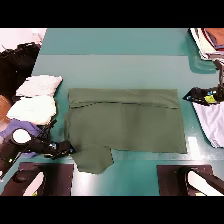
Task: Fold the shirts.
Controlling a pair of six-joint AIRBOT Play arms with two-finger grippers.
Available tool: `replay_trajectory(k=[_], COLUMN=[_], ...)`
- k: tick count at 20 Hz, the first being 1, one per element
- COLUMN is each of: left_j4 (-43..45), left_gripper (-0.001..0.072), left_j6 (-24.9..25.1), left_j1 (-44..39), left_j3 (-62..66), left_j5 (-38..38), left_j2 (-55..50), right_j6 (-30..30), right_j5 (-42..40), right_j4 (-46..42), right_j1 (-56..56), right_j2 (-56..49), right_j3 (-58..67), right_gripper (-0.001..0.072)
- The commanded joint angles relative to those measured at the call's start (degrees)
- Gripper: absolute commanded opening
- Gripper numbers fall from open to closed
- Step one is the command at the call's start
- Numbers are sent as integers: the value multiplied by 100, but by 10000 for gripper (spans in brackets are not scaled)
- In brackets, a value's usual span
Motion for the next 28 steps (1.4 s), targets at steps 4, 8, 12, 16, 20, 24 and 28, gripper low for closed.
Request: replay_trajectory(k=[4, 8, 12, 16, 20, 24, 28], left_j4=[-951, -1158, -1156, -1145, -1134, -1032, -892], left_gripper=[26, 26, 26, 26, 26, 26, 26], left_j6=[354, 619, 680, 763, 807, 909, 905], left_j1=[-2, -2, -2, -2, -2, -2, 0], left_j3=[-107, 601, 1325, 1434, 1434, 1434, 1532], left_j5=[566, 313, 308, 525, 520, 514, 461], left_j2=[4, 7, 7, 4, 4, 4, 4], right_j6=[0, -66, -63, -63, -61, -72, -214], right_j5=[249, 1196, 1554, 1403, 1023, 946, 1220], right_j4=[26, -111, -953, -931, -839, -839, -837], right_j1=[-26, -645, -1471, -1917, -1915, -1912, -1912], right_j2=[4, 101, 531, 570, 570, 575, 577], right_j3=[-2, -304, -1703, -2872, -3449, -3480, -2966], right_gripper=[449, 449, 464, 462, 454, 209, 19])
